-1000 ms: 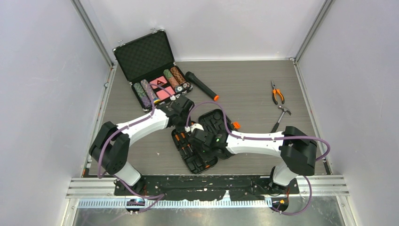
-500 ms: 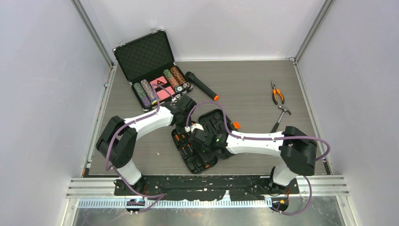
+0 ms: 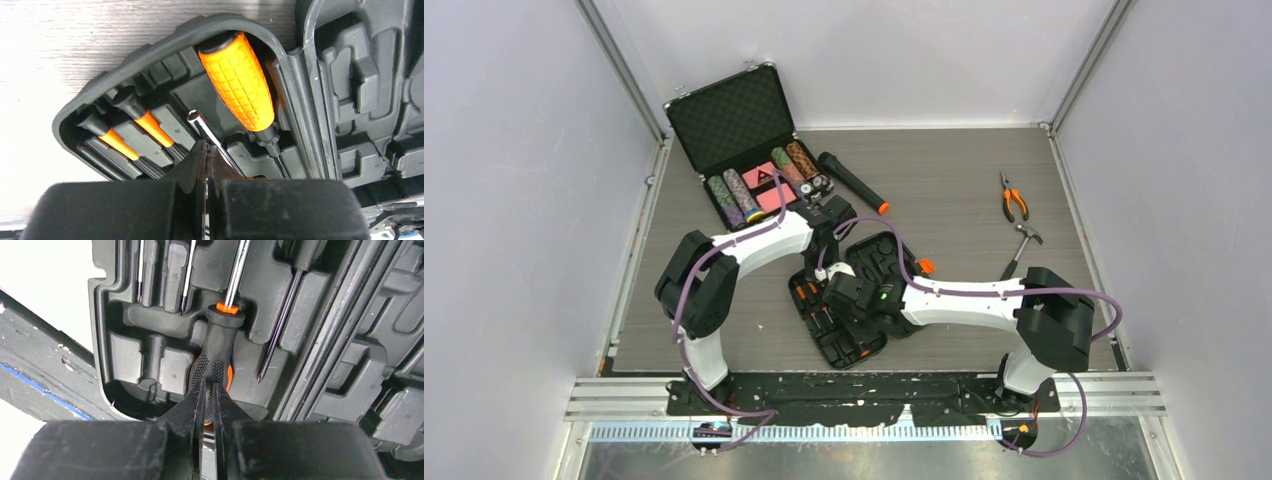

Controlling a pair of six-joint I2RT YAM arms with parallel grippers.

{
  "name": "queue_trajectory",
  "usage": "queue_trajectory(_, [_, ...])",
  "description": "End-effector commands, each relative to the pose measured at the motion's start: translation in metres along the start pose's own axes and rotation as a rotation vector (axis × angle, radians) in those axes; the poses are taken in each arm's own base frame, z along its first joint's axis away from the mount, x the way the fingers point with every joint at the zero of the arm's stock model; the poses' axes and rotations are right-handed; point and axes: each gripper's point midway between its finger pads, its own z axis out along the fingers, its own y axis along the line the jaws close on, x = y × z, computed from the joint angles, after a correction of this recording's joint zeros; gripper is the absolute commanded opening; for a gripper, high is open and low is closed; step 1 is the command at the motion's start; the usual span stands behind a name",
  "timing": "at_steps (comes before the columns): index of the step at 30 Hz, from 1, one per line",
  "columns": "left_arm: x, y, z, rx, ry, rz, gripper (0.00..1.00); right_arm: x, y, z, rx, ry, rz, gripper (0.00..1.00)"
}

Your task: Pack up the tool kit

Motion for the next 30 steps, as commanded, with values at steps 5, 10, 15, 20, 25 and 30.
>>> queue_trajectory(5, [0.02, -0.006, 0.052, -0.069, 0.108, 0.038, 0.0, 0.042, 0.001, 0.02, -0.005, 0.166, -0.03, 0.05])
queue_trajectory(10, [0.026, -0.01, 0.061, -0.053, 0.15, 0.03, 0.0, 0.042, 0.005, 0.02, -0.02, 0.167, -0.03, 0.05])
queue_trajectory(15, [0.018, -0.016, 0.054, -0.016, 0.109, 0.017, 0.0, 0.039, 0.006, 0.017, -0.03, 0.156, -0.031, 0.05])
queue_trajectory(20, [-0.008, -0.019, 0.022, 0.069, -0.087, -0.049, 0.03, 0.033, 0.004, 0.012, -0.023, 0.124, -0.03, 0.05])
queue_trajectory(25, [-0.032, -0.014, -0.007, 0.112, -0.231, -0.138, 0.11, 0.034, 0.004, 0.012, -0.028, 0.121, -0.024, 0.05])
queue_trajectory(30, [-0.041, -0.013, -0.026, 0.124, -0.294, -0.163, 0.2, 0.035, 0.003, 0.011, -0.024, 0.115, -0.018, 0.05])
